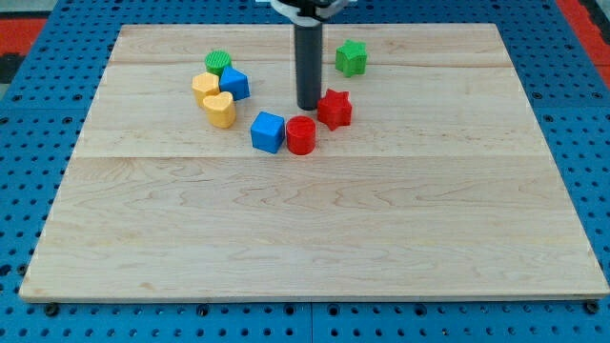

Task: Slide the blue cube to the right of the yellow heart

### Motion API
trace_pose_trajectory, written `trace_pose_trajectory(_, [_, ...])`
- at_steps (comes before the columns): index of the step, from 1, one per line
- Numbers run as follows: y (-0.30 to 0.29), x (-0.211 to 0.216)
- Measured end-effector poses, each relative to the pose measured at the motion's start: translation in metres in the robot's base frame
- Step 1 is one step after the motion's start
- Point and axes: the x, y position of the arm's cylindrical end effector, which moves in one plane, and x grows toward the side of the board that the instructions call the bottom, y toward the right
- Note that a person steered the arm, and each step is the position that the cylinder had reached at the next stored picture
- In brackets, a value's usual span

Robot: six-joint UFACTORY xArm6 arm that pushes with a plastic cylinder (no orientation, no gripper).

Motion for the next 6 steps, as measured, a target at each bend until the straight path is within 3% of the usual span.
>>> trace_pose_trajectory(1, [0.016,0.031])
trace_pose_trajectory(2, [0.017,0.094])
trace_pose_trajectory(3, [-0.047,0.081])
trace_pose_trajectory(4, [-0.069,0.039])
trace_pose_trajectory(6, [-0.093,0.016])
